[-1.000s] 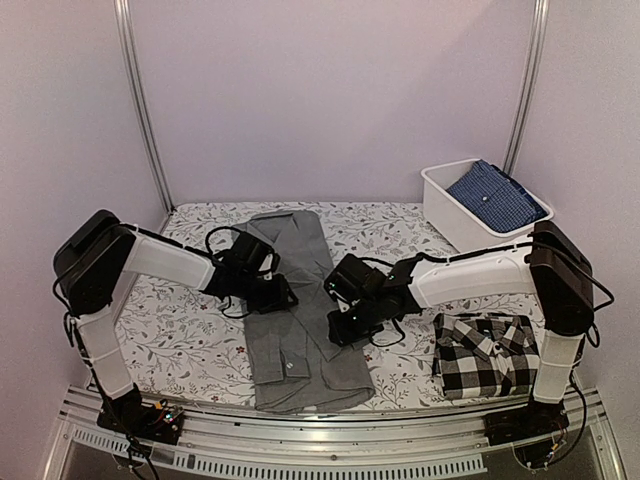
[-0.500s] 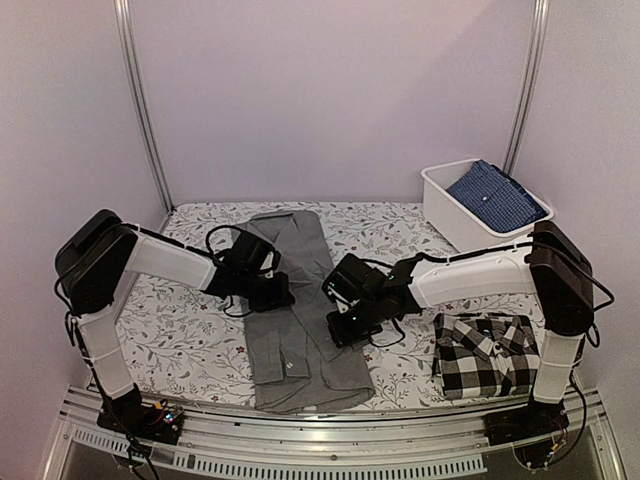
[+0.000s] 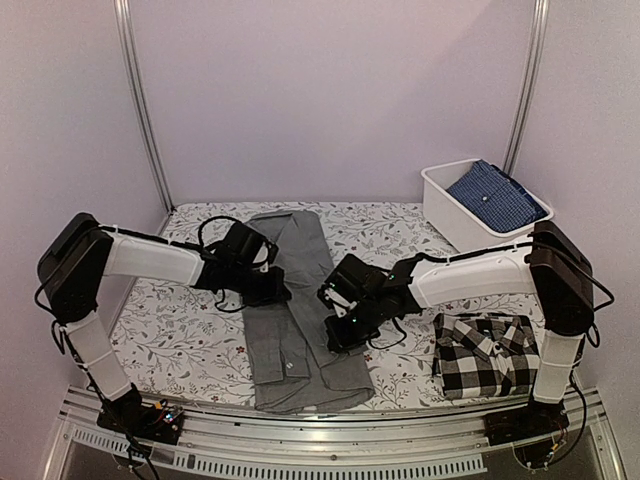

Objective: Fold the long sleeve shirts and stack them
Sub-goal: Adjust the sleeve of the rectangle-folded shirt, then move the rectangle-folded shirt to the center of the board, then smooth out the rectangle-folded shirt at the center of the board, then move the rectangle-folded shirt to the center of the board, then pick up the rectangle-folded shirt from the center of the board, then move the rectangle-folded shirt to the center of the board, then fold the rectangle-folded shirt at the center of the board.

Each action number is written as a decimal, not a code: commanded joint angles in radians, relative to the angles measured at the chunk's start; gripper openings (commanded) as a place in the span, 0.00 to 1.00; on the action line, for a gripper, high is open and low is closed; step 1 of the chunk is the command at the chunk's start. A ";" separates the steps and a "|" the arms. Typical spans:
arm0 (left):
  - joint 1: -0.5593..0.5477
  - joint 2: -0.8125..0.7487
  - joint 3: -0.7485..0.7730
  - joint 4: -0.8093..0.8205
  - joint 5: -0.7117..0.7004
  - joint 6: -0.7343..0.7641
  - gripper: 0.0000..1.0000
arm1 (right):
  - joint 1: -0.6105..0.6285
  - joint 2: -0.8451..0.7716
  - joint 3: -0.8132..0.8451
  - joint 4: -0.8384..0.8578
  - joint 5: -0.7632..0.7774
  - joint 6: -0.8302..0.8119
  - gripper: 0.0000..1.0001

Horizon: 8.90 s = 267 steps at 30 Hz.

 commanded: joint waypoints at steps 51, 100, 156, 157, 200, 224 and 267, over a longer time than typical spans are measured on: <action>0.388 0.639 0.699 -0.153 0.181 0.227 0.23 | -0.191 -0.136 -0.028 0.180 0.094 0.021 0.21; 0.033 -0.487 -0.656 0.329 0.154 -0.160 0.55 | -0.093 0.012 -0.219 0.602 -0.242 0.245 0.19; 0.169 -0.347 -0.583 0.153 0.285 -0.129 0.27 | -0.261 0.083 -0.246 0.533 -0.289 0.244 0.37; 0.164 -0.344 -0.585 0.160 0.287 -0.136 0.26 | -0.261 0.087 -0.244 0.536 -0.282 0.248 0.36; 0.249 -0.451 -0.309 -0.070 0.335 -0.005 0.00 | -0.296 -0.048 -0.040 0.409 -0.253 0.254 0.00; 0.257 -0.223 -0.471 0.281 0.359 -0.134 0.00 | -0.294 0.067 -0.237 0.534 -0.248 0.302 0.00; 0.172 -0.411 -0.439 -0.032 0.344 0.014 0.29 | -0.004 -0.152 -0.249 0.203 0.012 0.063 0.45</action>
